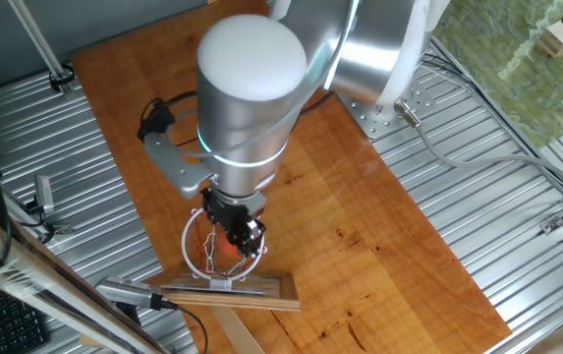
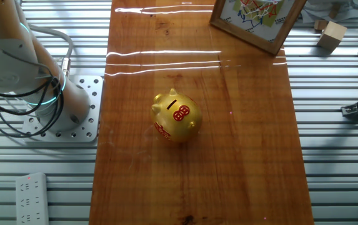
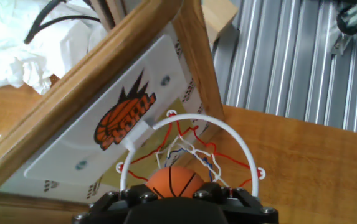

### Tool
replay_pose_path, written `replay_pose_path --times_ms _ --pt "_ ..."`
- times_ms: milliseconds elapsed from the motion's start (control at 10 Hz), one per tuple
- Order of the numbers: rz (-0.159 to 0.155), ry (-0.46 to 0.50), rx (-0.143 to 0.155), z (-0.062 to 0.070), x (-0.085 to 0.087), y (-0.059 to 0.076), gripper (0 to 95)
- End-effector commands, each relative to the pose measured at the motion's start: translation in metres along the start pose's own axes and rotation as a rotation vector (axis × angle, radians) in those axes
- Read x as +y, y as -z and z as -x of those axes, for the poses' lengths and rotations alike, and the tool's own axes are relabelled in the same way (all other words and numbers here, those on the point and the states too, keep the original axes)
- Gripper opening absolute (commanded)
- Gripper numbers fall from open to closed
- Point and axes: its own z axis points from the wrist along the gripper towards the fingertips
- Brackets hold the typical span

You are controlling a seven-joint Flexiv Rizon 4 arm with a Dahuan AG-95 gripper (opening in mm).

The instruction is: Grab a basketball, release it and shoot it into the basket

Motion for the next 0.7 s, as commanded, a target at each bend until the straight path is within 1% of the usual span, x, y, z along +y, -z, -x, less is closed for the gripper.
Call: replay_pose_path --times_ms 100,600,700 --pt "0.0 -0.005 0.001 0.0012 0.0006 0.0 95.0" --pt "0.003 -0.009 -0.005 0.0013 -0.0008 0.0008 95.0" --pt "0.004 -0.009 -0.005 0.0015 -0.0026 0.0018 76.0"
